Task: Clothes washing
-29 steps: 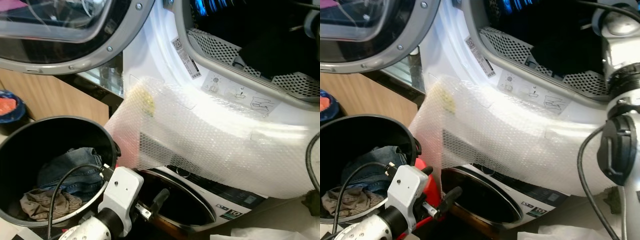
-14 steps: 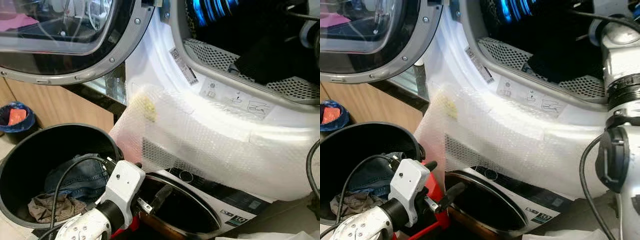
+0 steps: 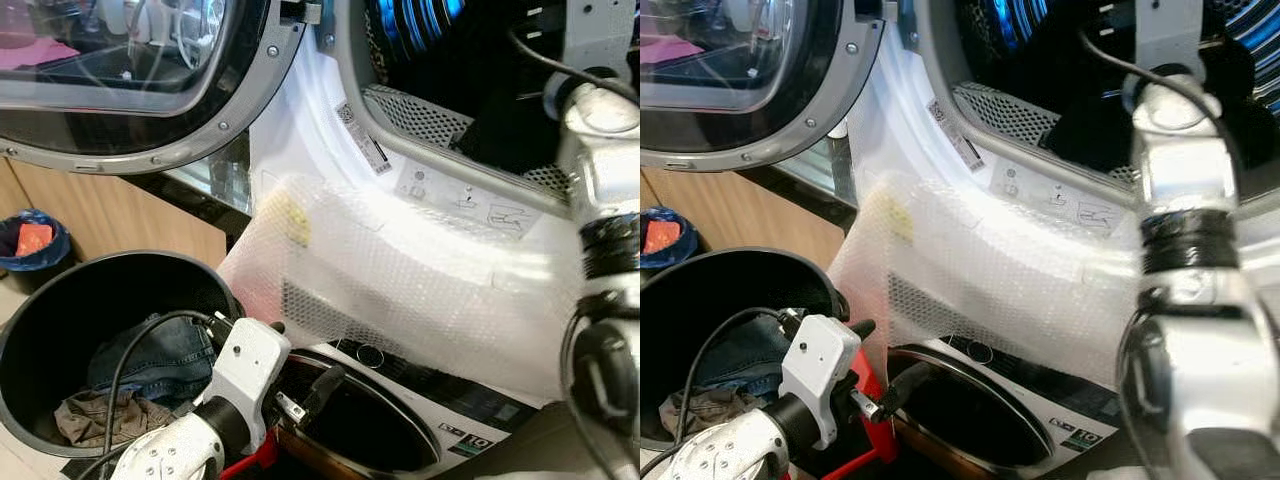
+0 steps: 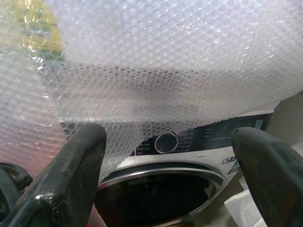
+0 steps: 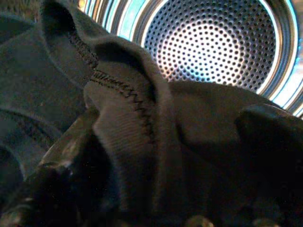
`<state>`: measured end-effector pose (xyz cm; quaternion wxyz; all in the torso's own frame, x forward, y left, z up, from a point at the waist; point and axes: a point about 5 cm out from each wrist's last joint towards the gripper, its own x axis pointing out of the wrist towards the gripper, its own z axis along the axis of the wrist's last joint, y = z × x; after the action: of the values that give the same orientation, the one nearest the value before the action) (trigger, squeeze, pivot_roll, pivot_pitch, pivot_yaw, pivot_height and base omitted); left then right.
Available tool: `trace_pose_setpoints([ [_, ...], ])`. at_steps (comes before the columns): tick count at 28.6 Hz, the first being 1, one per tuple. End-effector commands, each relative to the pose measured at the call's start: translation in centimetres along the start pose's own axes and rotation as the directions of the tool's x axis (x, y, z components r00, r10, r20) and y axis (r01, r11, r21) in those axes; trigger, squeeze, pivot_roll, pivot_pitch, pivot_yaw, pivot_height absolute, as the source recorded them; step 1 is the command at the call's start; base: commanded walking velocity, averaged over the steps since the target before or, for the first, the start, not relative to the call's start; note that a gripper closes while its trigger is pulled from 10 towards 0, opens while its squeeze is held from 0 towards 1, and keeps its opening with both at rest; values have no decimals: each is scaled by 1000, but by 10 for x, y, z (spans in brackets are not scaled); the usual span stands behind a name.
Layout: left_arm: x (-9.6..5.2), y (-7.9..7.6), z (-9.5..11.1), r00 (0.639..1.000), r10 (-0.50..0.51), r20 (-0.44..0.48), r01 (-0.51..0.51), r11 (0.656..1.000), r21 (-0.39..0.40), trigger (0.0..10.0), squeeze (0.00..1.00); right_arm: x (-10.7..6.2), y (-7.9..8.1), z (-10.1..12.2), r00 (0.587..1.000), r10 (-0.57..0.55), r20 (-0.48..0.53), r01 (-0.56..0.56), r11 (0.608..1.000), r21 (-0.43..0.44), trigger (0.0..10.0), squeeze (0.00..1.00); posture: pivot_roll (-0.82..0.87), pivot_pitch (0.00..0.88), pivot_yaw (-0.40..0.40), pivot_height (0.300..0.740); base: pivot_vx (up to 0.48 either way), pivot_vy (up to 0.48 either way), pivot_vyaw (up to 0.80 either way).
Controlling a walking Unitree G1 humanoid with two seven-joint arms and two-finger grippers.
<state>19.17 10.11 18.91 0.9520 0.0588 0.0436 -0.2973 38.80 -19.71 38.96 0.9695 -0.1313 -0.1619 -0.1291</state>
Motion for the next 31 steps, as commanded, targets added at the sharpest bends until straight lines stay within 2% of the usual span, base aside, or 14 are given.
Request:
trace_pose_setpoints([
  [1,1,-4,1,1000,-22,14,22,1000,1,10000,0,-4,-13,5,998,-62,17,61,997,54,10000,0,101,16,-185,740,0,0,0],
  [5,1,-3,1,1000,-24,16,24,1000,3,10000,0,-12,-11,3,998,-42,45,38,995,88,10000,0,102,12,-184,740,0,0,0],
  [9,2,-2,1,1000,-21,16,21,1000,5,10000,0,-14,-18,3,997,-50,65,42,993,113,10000,0,100,10,-180,740,0,0,0],
  [12,2,0,2,1000,-23,18,23,1000,12,10000,0,-26,-20,4,997,25,72,-35,990,139,10000,0,99,8,-174,740,0,0,0],
  [13,3,1,2,1000,-22,21,22,1000,15,10000,0,-37,-14,4,991,98,89,-103,993,57,10000,0,95,6,-171,740,0,0,0],
  [14,3,1,2,1000,-22,21,22,1000,15,10000,0,-37,-14,4,991,98,89,-103,993,57,10000,0,95,6,-171,740,0,0,0],
  [16,5,3,3,999,-24,28,24,1000,19,10000,0,-47,-4,0,979,176,103,-171,984,-54,10000,0,90,0,-168,740,0,0,0],
  [20,7,3,4,999,-27,33,26,999,28,10000,0,-51,-10,-5,980,175,93,-171,984,-49,10000,0,92,0,-164,740,0,0,0],
  [21,7,4,4,999,-27,34,26,999,32,10000,0,-51,-12,-7,974,206,98,-199,977,-80,10000,0,92,0,-162,740,0,0,0],
  [25,7,7,5,999,-27,37,25,999,44,10000,0,-52,-16,-10,966,234,114,-229,972,-55,10000,0,93,0,-158,740,0,0,0],
  [26,8,8,6,999,-24,49,22,998,51,10000,0,-54,-19,-12,956,273,109,-272,962,-23,10000,0,92,0,-157,740,0,0,0],
  [29,9,9,9,996,-19,84,13,997,78,10000,0,-62,-20,-18,918,378,124,-381,925,2,10000,0,96,0,-155,740,0,0,0],
  [31,8,5,11,994,-38,104,26,994,110,10000,0,-67,-16,-19,869,470,157,-478,878,22,10000,0,99,0,-154,740,0,0,0],
])
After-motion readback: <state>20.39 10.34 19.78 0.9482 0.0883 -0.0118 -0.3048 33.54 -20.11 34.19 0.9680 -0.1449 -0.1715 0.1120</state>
